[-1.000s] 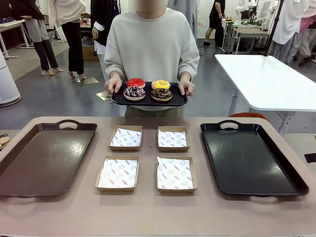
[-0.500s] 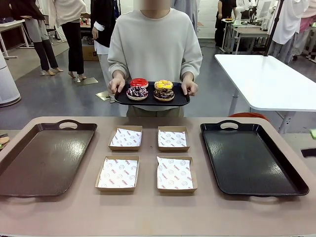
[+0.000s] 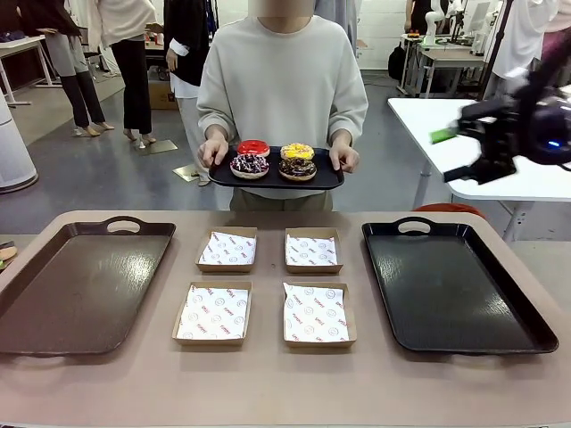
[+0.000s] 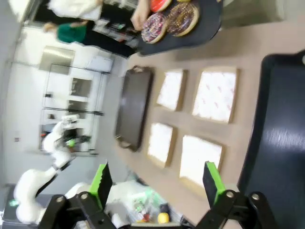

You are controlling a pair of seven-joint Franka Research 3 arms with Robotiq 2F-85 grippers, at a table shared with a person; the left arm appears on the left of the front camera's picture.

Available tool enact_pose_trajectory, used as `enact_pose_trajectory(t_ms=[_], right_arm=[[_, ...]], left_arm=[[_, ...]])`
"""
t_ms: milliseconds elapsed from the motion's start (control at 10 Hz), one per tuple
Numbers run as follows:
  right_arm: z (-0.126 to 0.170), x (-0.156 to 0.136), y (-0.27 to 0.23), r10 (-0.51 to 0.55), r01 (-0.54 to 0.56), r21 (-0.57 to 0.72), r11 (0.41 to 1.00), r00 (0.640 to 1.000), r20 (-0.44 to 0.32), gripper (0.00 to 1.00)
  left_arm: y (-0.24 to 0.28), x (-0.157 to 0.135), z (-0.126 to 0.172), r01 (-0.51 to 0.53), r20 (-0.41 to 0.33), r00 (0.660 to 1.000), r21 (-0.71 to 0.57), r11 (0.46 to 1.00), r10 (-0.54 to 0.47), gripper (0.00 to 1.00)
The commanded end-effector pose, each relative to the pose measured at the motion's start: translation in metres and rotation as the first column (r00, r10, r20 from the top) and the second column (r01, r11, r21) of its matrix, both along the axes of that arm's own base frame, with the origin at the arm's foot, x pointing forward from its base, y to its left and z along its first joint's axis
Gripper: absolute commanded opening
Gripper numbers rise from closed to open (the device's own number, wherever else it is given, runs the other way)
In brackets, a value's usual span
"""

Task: Individually package the donuts and arrange them on the tray.
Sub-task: Pick up one Paper togo box.

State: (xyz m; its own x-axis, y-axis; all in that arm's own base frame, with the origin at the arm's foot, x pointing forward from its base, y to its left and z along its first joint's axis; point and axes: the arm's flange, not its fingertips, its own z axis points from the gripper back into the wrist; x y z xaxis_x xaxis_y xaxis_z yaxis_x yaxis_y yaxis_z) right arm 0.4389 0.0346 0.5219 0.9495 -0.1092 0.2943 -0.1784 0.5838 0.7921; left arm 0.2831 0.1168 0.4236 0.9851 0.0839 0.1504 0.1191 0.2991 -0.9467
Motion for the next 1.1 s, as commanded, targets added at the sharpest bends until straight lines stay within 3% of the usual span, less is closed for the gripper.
enact_pose_trajectory(t_ms=[0, 300, 600, 1000], right_arm=[[-0.033, 0.057, 0.033, -0.046, 0.017, -0.241, 0.970, 0.993, -0.112, 1.00], [-0.081, 0.095, 0.111, -0.055, -0.038, -0.447, 0.894, 0.980, -0.193, 1.00], [-0.108, 0.091, 0.159, -0.033, -0.101, -0.559, 0.823, 0.974, -0.223, 1.00], [-0.123, 0.078, 0.168, -0.051, -0.128, -0.629, 0.767, 0.965, -0.259, 1.00]], left_arm=[[0.000, -0.001, 0.001, -0.004, 0.016, 1.000, -0.016, 1.000, 0.004, 1.00], [0.000, -0.001, 0.001, -0.004, 0.016, 1.000, -0.016, 1.000, 0.004, 1.00], [0.000, -0.001, 0.001, -0.004, 0.016, 1.000, -0.016, 1.000, 0.004, 1.00], [0.000, -0.001, 0.001, -0.004, 0.016, 1.000, -0.016, 1.000, 0.004, 1.00]])
